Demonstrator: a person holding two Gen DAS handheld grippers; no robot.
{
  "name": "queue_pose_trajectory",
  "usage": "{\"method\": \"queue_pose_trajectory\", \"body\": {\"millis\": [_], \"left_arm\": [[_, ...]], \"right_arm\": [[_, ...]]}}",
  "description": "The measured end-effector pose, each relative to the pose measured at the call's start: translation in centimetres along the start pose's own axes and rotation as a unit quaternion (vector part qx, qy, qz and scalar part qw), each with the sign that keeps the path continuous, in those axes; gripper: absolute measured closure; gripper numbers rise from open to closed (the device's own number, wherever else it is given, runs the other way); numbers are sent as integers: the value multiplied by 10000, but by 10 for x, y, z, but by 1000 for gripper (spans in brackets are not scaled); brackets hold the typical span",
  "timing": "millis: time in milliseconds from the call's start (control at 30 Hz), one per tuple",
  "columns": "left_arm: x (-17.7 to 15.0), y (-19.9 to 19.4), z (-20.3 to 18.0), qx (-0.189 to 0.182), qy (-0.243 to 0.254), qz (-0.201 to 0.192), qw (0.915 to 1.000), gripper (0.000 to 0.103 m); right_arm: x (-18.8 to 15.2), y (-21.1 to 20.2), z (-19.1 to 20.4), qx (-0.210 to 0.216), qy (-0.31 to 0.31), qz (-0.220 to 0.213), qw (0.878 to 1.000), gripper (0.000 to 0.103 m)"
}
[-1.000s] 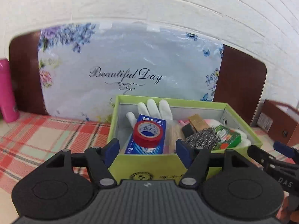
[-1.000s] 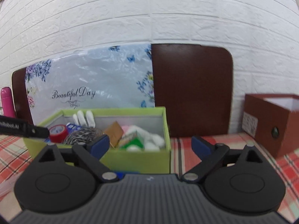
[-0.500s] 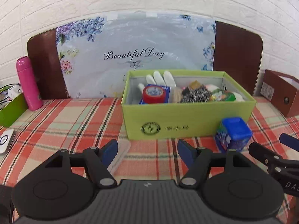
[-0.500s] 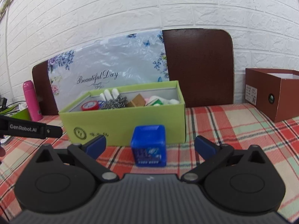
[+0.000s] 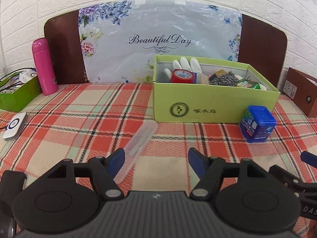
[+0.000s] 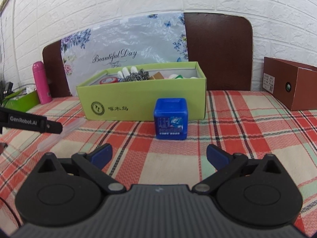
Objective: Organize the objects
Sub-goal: 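Grasp the clear plastic case with the left gripper while the right grasps the blue square container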
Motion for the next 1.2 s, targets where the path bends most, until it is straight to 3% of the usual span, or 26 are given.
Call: {"method": "queue_pose_trajectory", "body": {"millis": [100,233,433,500,567,667,733,833,867,900,1200], "left_arm": [[7,10,28,17,-42,19,10000,28],[8,32,60,-132,-229,425,9987,28],[10,67,38,-406,-34,695,9968,28],[1,73,25,-560,171,824,9949,44],[-8,66,14,-457,393,654,9960,66],[-21,50,-4,-742,587,738,9928,67],[-27,47,-12,-712,579,713,9932,67],[-30,49,-20,-533,541,565,9955,67],[-30,50,-20,-523,472,550,9960,68],[-29,51,-19,-535,392,558,9962,68],[-26,55,-20,-461,281,549,9970,67]], "right_arm": [[-1,2,3,-5,-160,70,9998,0],[-2,8,1,-16,-207,136,9997,0],[-2,26,5,0,-202,277,9994,0],[1,33,6,-35,-316,296,9991,0],[7,40,2,-131,-380,251,9989,0],[19,63,-9,-341,-355,256,9985,1],[26,82,-16,-471,-288,320,9980,3],[32,109,-24,-500,-173,459,9975,16],[31,115,-26,-478,-97,551,9973,39],[29,118,-28,-380,26,660,9971,48],[3,66,-8,58,-282,607,9977,48]]}}
Point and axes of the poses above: each gripper's, at about its wrist camera, not at the fingertips, and y roughly the way its jaws point, z to its left, x to its top, the point moved 7 cm from there along y, roughly the way its jaws point, and after that the axes turned 10 degrees about -y, right-handed, at the moved point
